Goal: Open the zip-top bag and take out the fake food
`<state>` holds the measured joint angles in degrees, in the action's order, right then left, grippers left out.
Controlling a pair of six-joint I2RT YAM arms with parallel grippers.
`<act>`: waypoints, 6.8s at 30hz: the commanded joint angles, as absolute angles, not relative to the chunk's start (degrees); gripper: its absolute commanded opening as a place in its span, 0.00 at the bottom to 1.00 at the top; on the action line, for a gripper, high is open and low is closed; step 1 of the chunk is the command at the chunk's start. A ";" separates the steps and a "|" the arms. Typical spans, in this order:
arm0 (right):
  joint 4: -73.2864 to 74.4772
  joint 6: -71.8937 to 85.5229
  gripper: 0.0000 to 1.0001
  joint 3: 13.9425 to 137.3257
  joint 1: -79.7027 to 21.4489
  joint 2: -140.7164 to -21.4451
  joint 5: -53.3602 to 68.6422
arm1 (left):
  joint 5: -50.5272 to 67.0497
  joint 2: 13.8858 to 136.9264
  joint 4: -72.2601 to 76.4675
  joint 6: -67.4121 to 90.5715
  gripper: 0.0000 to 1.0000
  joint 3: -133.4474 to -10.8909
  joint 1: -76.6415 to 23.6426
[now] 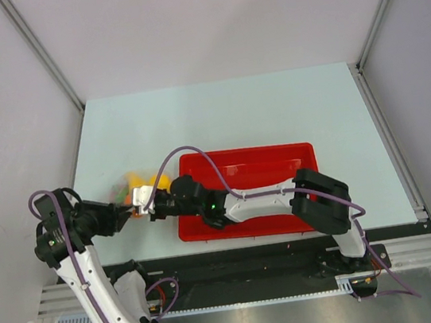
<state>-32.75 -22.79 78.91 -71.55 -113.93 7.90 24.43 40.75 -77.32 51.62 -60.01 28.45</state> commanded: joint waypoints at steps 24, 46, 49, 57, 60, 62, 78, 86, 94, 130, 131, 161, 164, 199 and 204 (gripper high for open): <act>-39.46 -19.07 0.00 77.00 -67.15 -109.78 14.59 | 8.18 48.77 -67.94 48.96 0.00 -64.85 29.44; -26.02 -20.04 0.43 86.39 -68.73 -112.94 22.15 | 20.13 45.44 -74.97 50.62 0.00 -64.43 30.41; -23.83 -21.09 0.42 88.85 -69.34 -114.16 21.53 | 20.57 45.09 -75.41 51.15 0.00 -64.51 30.15; -19.34 -22.94 0.12 92.90 -70.31 -116.28 18.55 | 20.39 44.47 -76.82 52.29 0.00 -65.30 29.62; -18.81 -23.29 0.17 93.08 -70.49 -116.54 18.72 | 20.57 44.30 -76.55 52.82 0.00 -65.47 29.53; -19.33 -23.12 0.21 92.11 -70.49 -116.28 18.28 | 19.78 44.82 -76.73 52.30 0.00 -65.92 29.53; -22.15 -21.27 0.23 89.38 -70.57 -116.63 17.40 | 19.69 45.09 -76.73 52.47 0.00 -66.97 29.53; -19.51 -21.53 0.23 93.78 -71.37 -118.39 16.61 | 19.16 44.91 -76.82 52.21 0.00 -65.92 29.53; -15.82 -22.59 0.00 97.90 -71.46 -120.05 14.34 | 19.34 44.47 -76.99 52.21 0.00 -65.13 29.62; -28.03 -8.53 0.00 90.17 -58.81 -106.17 13.35 | -2.98 48.87 -73.82 45.54 0.00 -66.17 31.46; -28.30 -7.74 0.00 90.35 -58.28 -106.43 13.79 | -4.64 48.78 -74.18 45.09 0.00 -67.31 31.55; -16.87 0.87 0.00 115.74 -50.63 -122.43 47.54 | 41.21 49.14 -52.92 31.12 0.47 -73.65 25.31; -17.58 2.55 0.00 117.50 -50.10 -123.92 51.76 | 42.35 50.09 -52.82 29.97 0.40 -74.70 25.31; -30.06 21.54 0.00 137.11 -39.99 -140.62 71.80 | 43.05 57.12 -30.76 -8.52 0.64 -66.79 8.00; -32.60 23.37 0.00 136.41 -39.11 -140.71 74.00 | 47.63 63.27 -35.85 -13.44 0.49 -71.01 9.23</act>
<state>-26.09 21.10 133.67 -39.75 -141.10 70.70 39.59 59.61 -32.47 -7.22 -66.65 8.25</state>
